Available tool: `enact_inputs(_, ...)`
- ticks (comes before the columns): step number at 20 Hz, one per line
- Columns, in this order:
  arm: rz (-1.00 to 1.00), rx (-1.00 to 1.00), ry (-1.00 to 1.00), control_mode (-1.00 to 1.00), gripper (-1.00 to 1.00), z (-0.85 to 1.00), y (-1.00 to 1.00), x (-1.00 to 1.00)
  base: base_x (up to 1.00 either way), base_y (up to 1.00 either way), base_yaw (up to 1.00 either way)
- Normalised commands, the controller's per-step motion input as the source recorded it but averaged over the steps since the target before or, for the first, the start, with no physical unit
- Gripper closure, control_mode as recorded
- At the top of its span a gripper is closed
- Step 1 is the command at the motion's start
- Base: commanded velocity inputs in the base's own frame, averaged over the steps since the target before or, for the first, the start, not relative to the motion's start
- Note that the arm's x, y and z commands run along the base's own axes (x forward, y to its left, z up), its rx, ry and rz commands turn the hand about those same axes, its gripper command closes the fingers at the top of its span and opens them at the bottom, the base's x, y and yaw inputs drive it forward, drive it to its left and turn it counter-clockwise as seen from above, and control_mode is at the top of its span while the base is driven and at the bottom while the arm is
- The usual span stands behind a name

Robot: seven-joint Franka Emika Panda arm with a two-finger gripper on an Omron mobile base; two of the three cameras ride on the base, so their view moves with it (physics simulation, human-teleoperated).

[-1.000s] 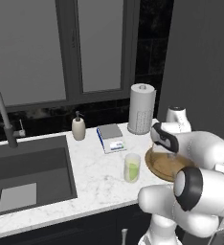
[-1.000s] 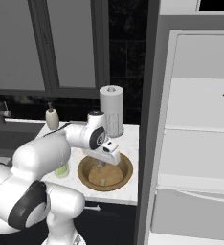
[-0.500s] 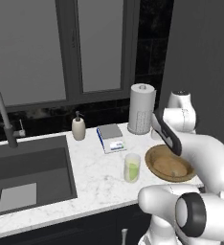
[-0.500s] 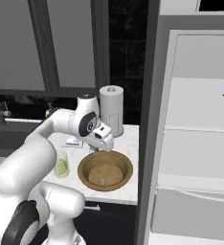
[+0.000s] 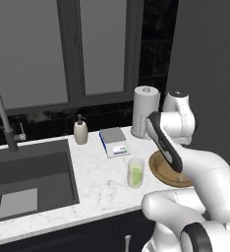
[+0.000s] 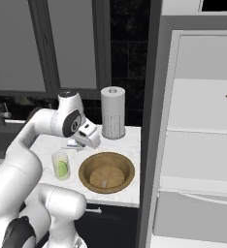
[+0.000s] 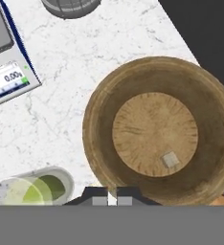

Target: Grab a lemon wedge from the fridge and one ice cube from the ice bowl, and put them in the glass of lemonade.

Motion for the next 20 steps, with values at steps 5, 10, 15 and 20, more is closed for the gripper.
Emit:
enact_inputs(5,0.00,0.00,-0.08,-1.00,1.00,-0.16,0.69,0.02,0.00,0.00,0.00)
enact_inputs(10,0.00,0.00,-0.07,-1.00,1.00,-0.14,0.61,0.04,0.00,0.00,0.00)
enact_inputs(15,0.00,0.00,-0.01,-1.00,1.00,-0.02,0.46,0.11,0.00,0.00,0.00)
enact_inputs(20,-0.02,0.00,0.00,-1.00,1.00,-0.01,0.29,0.22,0.00,0.00,0.00)
